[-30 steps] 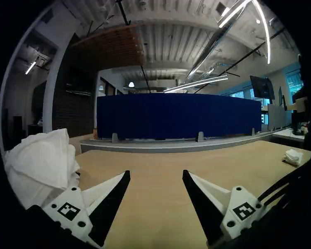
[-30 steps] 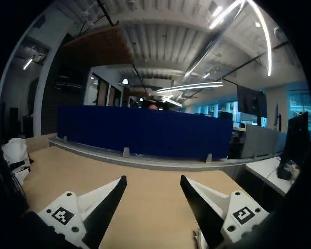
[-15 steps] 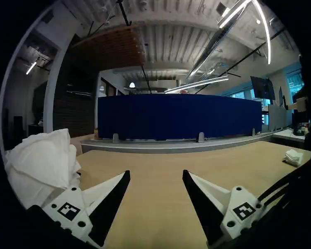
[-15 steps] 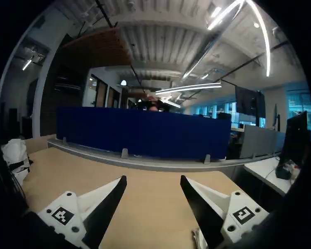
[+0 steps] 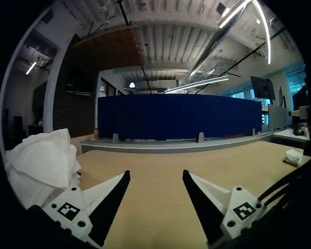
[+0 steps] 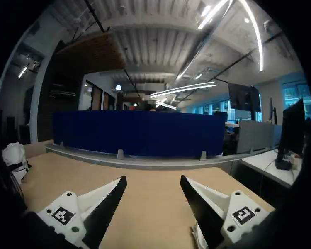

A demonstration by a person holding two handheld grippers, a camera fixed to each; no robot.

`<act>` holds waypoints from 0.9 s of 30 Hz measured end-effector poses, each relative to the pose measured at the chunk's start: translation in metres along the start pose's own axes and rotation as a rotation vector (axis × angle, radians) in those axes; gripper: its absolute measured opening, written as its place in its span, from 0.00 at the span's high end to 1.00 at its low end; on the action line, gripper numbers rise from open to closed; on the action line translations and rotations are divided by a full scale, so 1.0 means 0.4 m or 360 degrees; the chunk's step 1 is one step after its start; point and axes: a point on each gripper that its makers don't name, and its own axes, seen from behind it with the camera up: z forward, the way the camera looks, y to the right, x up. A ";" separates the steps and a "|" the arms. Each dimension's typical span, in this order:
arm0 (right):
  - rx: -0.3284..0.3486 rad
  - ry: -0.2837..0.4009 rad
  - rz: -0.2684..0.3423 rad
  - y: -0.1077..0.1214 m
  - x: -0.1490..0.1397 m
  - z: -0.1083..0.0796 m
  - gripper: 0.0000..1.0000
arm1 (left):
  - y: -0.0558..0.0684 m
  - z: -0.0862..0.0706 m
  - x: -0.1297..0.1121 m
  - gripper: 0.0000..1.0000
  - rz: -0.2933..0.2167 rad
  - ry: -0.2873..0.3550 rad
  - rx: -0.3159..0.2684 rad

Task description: Fold towel

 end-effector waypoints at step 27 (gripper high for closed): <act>0.0030 0.0057 0.0214 0.060 -0.195 0.006 0.00 | 0.013 -0.019 0.002 0.06 0.0000 0.0000 -0.0011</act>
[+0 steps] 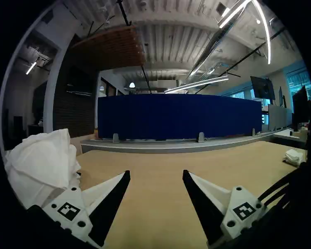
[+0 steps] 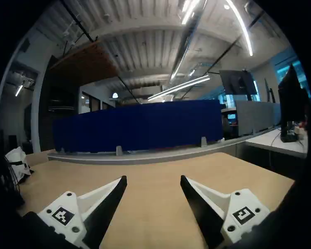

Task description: Fold towel

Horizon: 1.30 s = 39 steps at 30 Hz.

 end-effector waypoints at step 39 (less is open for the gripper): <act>-0.0007 -0.0016 -0.0006 -0.005 -0.045 0.014 0.00 | -0.008 0.004 -0.003 0.06 0.0000 0.0000 0.0007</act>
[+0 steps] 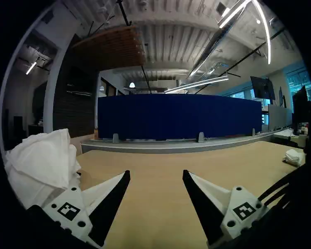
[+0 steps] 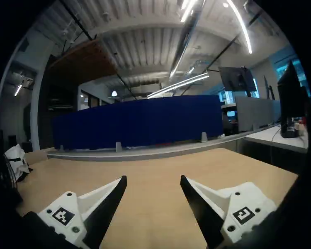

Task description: Fold towel

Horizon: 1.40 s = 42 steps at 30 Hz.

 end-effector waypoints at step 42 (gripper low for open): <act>-0.0001 0.0015 -0.0154 -0.019 -0.019 -0.009 0.00 | 0.000 0.008 -0.001 0.06 0.0000 0.0000 0.0000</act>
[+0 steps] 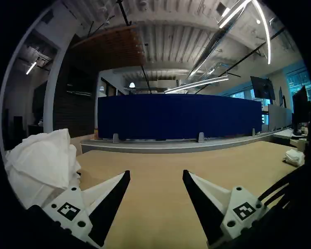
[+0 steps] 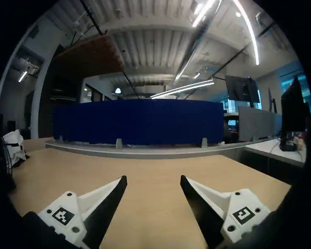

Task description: Fold towel

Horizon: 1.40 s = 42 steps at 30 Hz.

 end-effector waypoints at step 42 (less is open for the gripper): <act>0.0001 -0.0001 0.0000 -0.003 0.005 -0.006 0.00 | 0.001 -0.005 0.002 0.06 -0.0001 0.0000 0.0000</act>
